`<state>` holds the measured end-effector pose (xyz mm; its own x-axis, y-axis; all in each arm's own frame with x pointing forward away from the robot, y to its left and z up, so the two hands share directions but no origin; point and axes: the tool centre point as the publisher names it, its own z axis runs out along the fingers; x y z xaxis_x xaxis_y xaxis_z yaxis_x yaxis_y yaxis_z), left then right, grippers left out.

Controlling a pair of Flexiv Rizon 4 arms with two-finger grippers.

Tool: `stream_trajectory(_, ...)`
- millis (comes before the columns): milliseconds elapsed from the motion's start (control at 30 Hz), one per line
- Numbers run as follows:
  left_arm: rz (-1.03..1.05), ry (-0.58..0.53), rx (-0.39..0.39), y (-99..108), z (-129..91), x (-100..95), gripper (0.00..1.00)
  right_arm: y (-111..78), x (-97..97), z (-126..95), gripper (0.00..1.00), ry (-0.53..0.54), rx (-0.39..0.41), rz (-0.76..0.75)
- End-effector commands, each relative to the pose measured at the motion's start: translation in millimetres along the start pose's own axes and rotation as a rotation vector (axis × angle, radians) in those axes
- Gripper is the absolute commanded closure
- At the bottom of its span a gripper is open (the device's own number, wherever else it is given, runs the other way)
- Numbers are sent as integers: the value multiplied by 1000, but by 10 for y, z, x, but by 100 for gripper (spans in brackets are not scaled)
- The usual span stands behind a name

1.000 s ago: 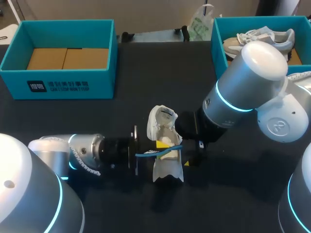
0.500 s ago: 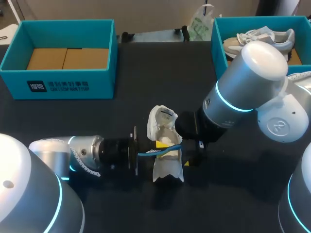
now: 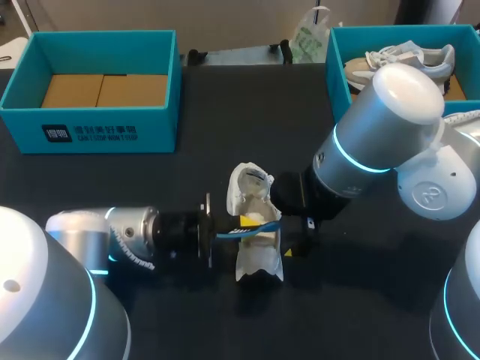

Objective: Take the shoe out of the shoebox, open the shoe tongue, remove and reinsert the insole, then place the shoe into the shoebox

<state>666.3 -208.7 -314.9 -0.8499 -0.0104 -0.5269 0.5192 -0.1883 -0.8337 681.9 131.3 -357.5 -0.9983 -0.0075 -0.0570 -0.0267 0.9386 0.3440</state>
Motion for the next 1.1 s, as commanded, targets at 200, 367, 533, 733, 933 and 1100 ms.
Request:
stream_trajectory(200,24,37,-20,97,19,-6,100,-3,10,8,0,-2,-1,0)
stream_trajectory(367,52,62,-42,131,13,13,100,-3,10,8,0,-2,-1,0)
stream_trajectory(533,78,67,-73,181,8,29,100,-3,10,8,0,-2,-1,0)
stream_trajectory(733,95,74,-111,270,3,53,100,-3,10,8,0,-2,-1,0)
stream_trajectory(933,92,76,-126,320,-3,57,100,-3,10,8,0,-2,-1,0)
stream_trajectory(1100,96,79,-122,267,10,49,100,-3,10,8,0,-2,-1,0)
